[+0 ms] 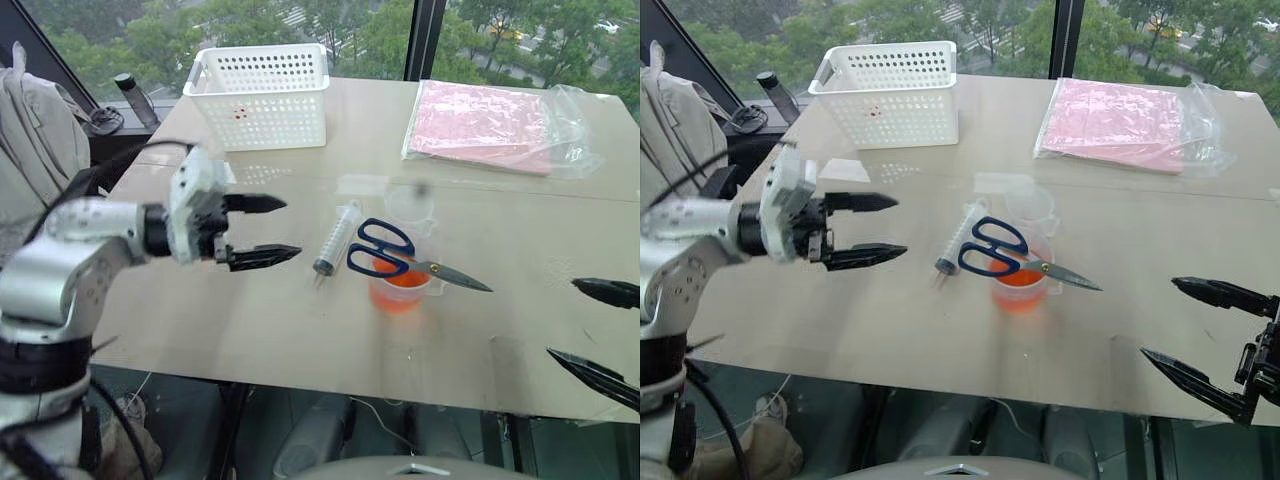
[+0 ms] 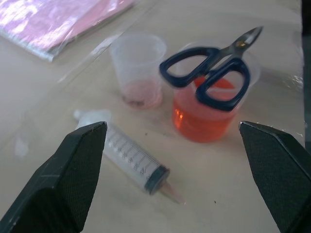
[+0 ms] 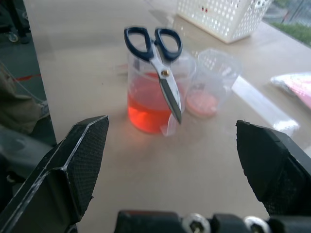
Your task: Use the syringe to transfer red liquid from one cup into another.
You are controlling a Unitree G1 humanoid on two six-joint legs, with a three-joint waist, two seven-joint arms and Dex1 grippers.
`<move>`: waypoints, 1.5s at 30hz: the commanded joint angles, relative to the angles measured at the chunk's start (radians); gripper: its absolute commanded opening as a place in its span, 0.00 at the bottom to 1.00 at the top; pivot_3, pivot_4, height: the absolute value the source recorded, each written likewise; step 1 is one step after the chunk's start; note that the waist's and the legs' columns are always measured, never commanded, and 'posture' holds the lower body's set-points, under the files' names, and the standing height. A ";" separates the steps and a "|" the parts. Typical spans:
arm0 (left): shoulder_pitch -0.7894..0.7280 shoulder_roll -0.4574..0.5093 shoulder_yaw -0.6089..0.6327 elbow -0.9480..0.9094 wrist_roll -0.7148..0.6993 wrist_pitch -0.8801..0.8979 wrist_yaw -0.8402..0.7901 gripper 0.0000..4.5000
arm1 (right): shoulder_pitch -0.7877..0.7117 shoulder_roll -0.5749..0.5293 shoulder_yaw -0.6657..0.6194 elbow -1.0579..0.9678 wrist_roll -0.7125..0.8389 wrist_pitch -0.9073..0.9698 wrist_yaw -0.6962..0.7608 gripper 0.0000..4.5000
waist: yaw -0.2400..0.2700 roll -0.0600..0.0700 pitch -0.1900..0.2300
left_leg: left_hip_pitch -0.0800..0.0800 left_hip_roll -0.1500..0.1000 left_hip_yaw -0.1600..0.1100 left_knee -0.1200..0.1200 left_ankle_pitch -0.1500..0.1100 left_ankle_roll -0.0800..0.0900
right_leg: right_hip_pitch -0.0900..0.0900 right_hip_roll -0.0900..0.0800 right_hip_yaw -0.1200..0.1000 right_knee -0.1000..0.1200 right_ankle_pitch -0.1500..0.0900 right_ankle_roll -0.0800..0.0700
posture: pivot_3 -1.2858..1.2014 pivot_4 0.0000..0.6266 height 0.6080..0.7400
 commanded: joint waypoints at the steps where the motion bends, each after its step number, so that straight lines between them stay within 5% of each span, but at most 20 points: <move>1: -0.161 -0.021 -0.143 0.016 0.028 0.058 -0.053 0.98 | 0.025 0.018 -0.001 -0.013 -0.028 -0.007 -0.011 1.00 | 0.000 0.000 0.000 | 0.000 0.000 0.000 0.000 0.000 0.000 | 0.000 0.000 0.000 0.000 0.000 0.000 | 0.52 0.24 1.00; 7: -0.350 -0.102 -0.341 0.129 0.143 -0.044 -0.188 0.98 | 0.078 0.060 -0.016 -0.039 -0.032 -0.019 -0.020 1.00 | -0.019 0.000 0.000 | 0.000 0.001 0.002 0.000 0.002 -0.004 | -0.001 0.002 0.002 0.000 0.000 0.000 | 0.52 0.24 1.00; 11: -0.402 -0.165 -0.417 0.240 0.240 -0.175 -0.256 0.71 | 0.117 0.092 -0.020 -0.053 -0.045 -0.038 -0.019 1.00 | -0.029 0.000 0.000 | 0.000 0.001 0.002 0.000 0.002 -0.004 | -0.001 0.002 0.002 0.000 0.000 0.000 | 0.52 0.24 1.00; 13: -0.422 -0.192 -0.433 0.292 0.265 -0.217 -0.293 0.71 | 0.136 0.105 -0.026 -0.069 -0.041 -0.044 -0.020 1.00 | -0.030 0.000 0.000 | 0.000 0.002 0.002 0.000 0.002 -0.004 | -0.001 0.002 0.003 0.000 0.000 0.000 | 0.52 0.24 1.00; 17: -0.451 -0.228 -0.430 0.356 0.294 -0.278 -0.343 0.44 | 0.173 0.124 -0.041 -0.095 -0.031 -0.056 -0.018 1.00 | -0.027 0.000 0.000 | 0.000 0.002 0.001 0.000 0.002 -0.003 | -0.001 0.002 0.002 0.000 0.000 0.000 | 0.52 0.24 1.00; 45: -0.471 -0.301 -0.538 0.443 0.412 -0.383 -0.401 0.44 | 0.218 0.142 -0.017 -0.144 -0.033 -0.078 -0.079 1.00 | -0.028 0.000 0.000 | 0.000 0.002 0.001 0.001 0.002 -0.004 | -0.001 0.002 0.002 0.000 0.000 0.000 | 0.52 0.24 1.00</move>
